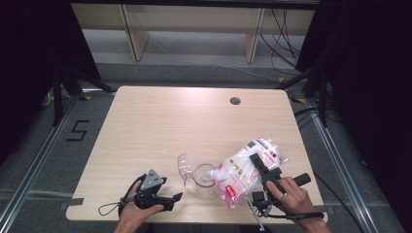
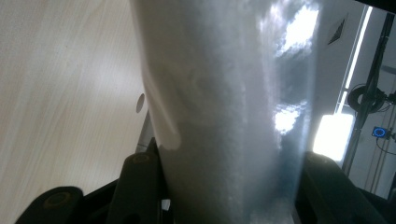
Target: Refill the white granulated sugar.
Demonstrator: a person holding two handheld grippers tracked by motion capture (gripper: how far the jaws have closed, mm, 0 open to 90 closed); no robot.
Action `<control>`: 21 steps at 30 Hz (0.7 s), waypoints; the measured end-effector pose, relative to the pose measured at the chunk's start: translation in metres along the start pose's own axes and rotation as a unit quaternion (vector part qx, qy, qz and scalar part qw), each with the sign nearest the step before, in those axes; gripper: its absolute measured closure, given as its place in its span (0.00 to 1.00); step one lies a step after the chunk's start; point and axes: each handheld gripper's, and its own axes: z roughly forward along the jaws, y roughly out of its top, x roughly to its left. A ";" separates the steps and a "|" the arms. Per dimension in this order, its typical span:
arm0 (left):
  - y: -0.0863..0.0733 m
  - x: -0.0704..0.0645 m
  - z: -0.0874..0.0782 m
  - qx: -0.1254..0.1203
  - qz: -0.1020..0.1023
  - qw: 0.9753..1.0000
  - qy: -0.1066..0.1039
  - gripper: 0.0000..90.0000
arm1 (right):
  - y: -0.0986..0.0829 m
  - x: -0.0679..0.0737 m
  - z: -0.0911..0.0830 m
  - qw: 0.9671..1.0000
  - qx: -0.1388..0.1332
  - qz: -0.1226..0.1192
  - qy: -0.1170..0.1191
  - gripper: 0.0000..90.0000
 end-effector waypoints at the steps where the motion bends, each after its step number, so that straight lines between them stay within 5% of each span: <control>1: 0.000 0.000 0.000 0.002 0.001 1.000 0.000 0.20 | 0.000 0.000 0.000 1.000 0.001 0.002 0.000 0.65; 21: 0.000 0.001 0.000 0.001 0.006 1.000 -0.001 0.21 | 0.000 -0.001 0.000 1.000 -0.008 -0.006 -0.010 0.66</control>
